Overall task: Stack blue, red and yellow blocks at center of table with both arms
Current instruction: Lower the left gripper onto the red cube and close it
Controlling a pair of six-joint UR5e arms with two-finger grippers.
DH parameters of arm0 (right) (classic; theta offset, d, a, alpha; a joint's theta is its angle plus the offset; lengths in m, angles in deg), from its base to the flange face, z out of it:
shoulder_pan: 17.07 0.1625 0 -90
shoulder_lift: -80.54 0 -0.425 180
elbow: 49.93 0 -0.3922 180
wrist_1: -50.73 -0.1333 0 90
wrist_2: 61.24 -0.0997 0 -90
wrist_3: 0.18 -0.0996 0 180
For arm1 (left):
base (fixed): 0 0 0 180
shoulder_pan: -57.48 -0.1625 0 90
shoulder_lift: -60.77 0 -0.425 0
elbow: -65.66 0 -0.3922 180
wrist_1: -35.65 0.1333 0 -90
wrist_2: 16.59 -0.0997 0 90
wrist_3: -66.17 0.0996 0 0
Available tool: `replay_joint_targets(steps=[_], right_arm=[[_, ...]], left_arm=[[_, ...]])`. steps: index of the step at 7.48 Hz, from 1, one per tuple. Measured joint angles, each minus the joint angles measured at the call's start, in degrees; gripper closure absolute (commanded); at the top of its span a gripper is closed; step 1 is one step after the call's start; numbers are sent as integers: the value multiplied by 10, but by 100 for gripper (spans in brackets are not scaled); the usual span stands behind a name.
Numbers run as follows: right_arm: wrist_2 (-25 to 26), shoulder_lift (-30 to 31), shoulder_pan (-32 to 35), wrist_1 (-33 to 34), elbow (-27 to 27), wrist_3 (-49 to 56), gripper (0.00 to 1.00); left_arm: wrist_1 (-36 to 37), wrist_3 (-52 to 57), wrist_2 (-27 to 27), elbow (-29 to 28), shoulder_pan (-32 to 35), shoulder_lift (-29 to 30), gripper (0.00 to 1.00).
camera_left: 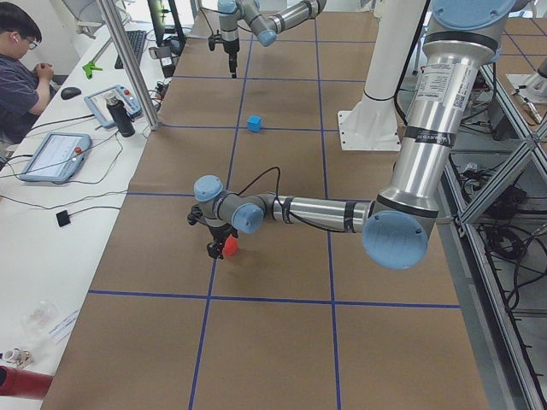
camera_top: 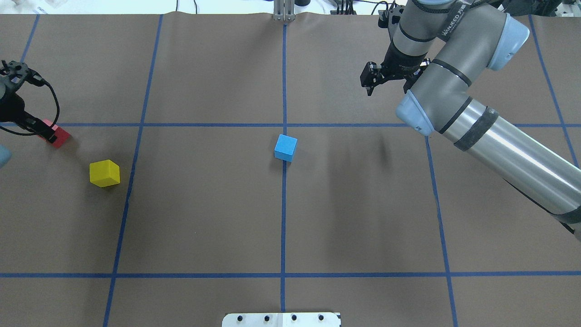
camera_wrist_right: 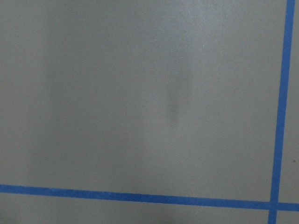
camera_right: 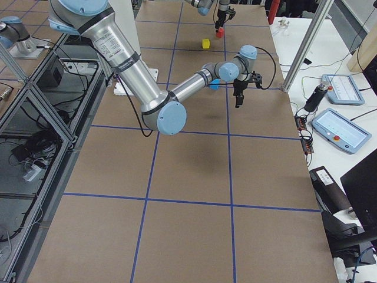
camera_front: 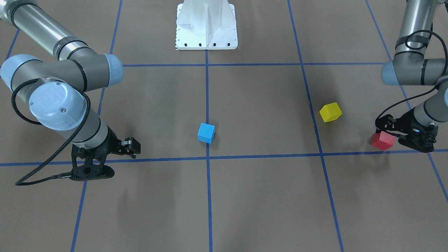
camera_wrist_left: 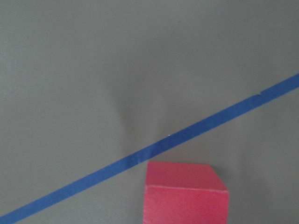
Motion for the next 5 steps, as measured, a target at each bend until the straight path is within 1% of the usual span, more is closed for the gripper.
replay_joint_targets(steps=[5], right_arm=[[-1,5,1,0,1,1,0]], left_arm=[[0,-8,1,1,-8,1,0]])
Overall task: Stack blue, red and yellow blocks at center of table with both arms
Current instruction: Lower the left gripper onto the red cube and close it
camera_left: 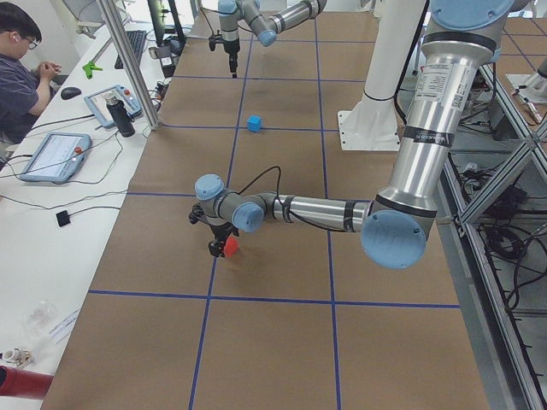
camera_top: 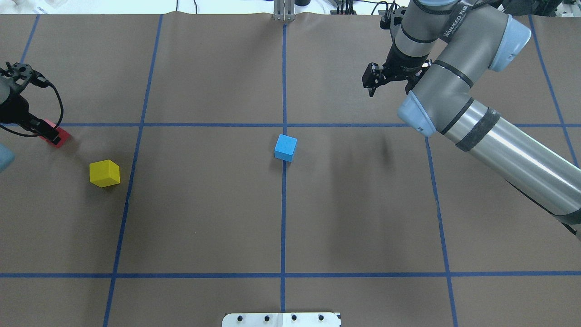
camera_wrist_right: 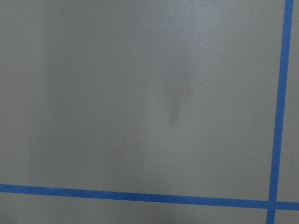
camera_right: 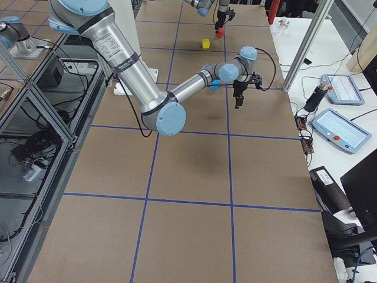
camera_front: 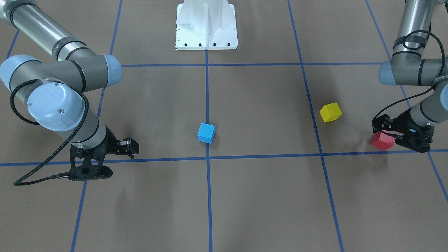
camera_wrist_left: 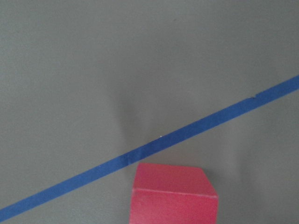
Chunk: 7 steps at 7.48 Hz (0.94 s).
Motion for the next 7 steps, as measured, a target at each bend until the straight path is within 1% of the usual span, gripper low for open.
replay_joint_targets(steps=[5,6,7], right_arm=[[0,4,0,-1,2,-1,0],[1,4,0,-1,3,-1,0],[1,4,0,-1,3,-1,0]], left_arm=[[0,-6,0,-2,-18,-3,0],[0,-8,0,-1,-20,-4,12],[0,-9,0,0,-21,-4,46]])
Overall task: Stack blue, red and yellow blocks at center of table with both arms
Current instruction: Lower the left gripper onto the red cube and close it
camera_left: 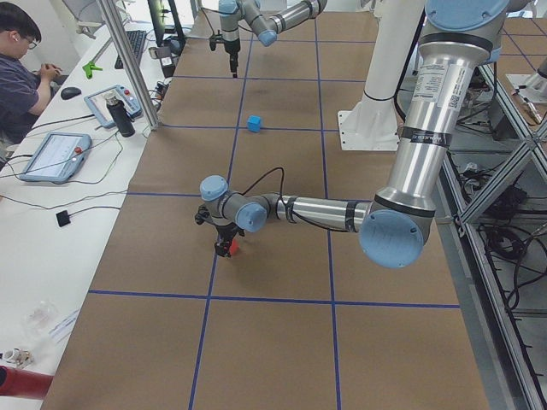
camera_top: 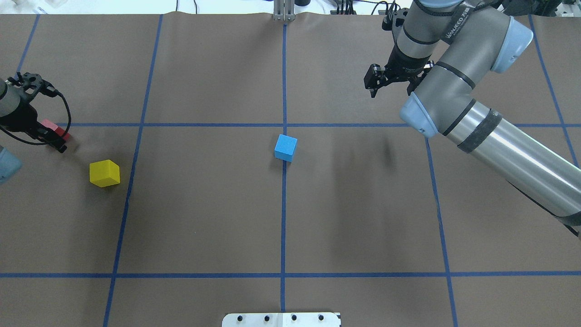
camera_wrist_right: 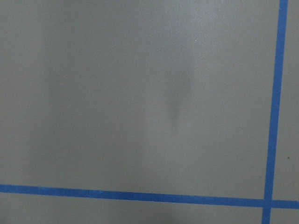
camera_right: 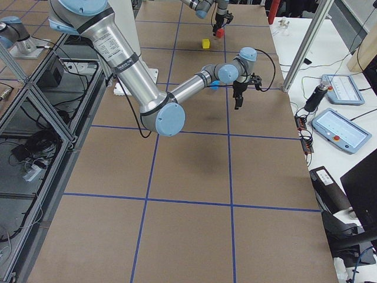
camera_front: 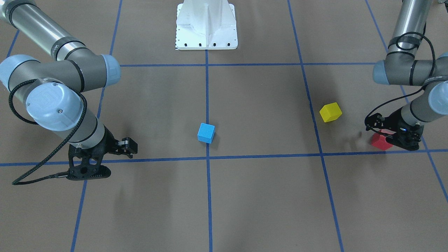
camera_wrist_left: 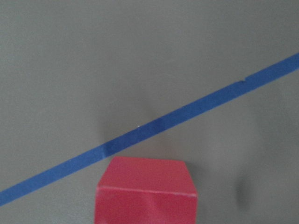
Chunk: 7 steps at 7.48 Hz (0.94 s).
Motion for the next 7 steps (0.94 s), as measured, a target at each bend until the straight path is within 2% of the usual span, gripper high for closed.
replay_joint_targets(steps=[2,5,7], right_arm=[[0,-1,0,0,1,-1,0],[0,0,0,0,2,-1,0],[-1,-1,1,0,3,0,0]], left_arm=[[-1,-2,0,5,0,0,100],[-5,-5,0,16,0,0,100],[33,-19,1,48,2,11,100]])
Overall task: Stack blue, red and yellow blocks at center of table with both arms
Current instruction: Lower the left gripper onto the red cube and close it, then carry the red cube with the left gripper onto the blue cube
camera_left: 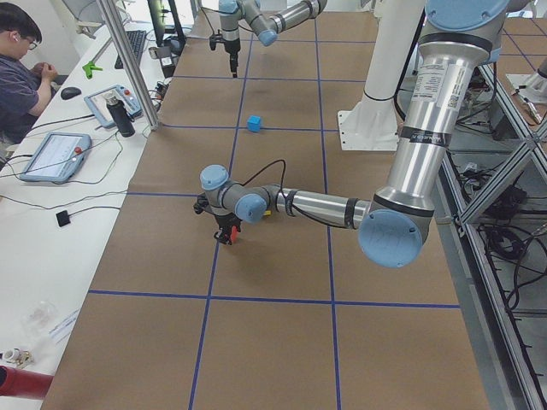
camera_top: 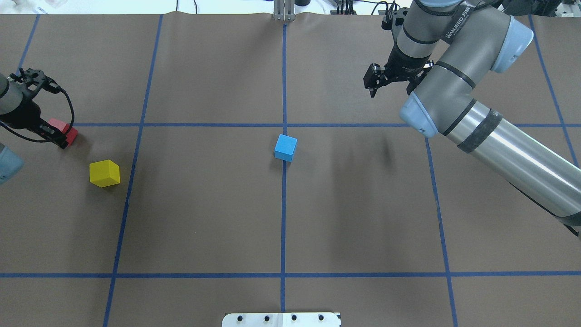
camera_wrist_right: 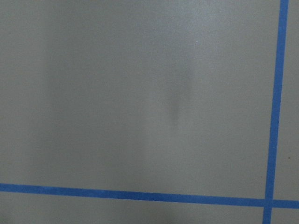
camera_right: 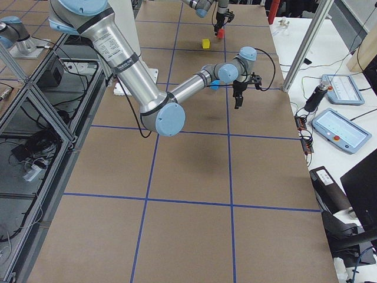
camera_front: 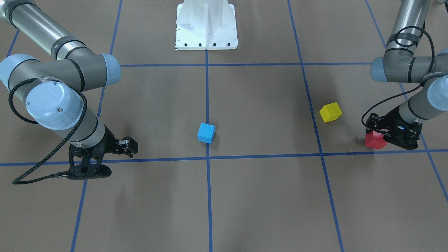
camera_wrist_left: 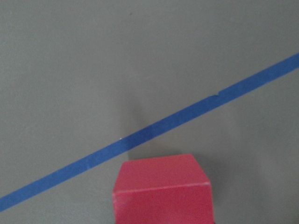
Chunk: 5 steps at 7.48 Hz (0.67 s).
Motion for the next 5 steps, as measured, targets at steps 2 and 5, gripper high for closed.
replay_joint_targets(steps=[2,5], right_arm=[[-3,1,9,4,0,0,0],[-23,40,51,6,7,28,0]], left_arm=[[161,-32,-1,63,1,73,100],[269,-259,-1,85,-87,230,100]])
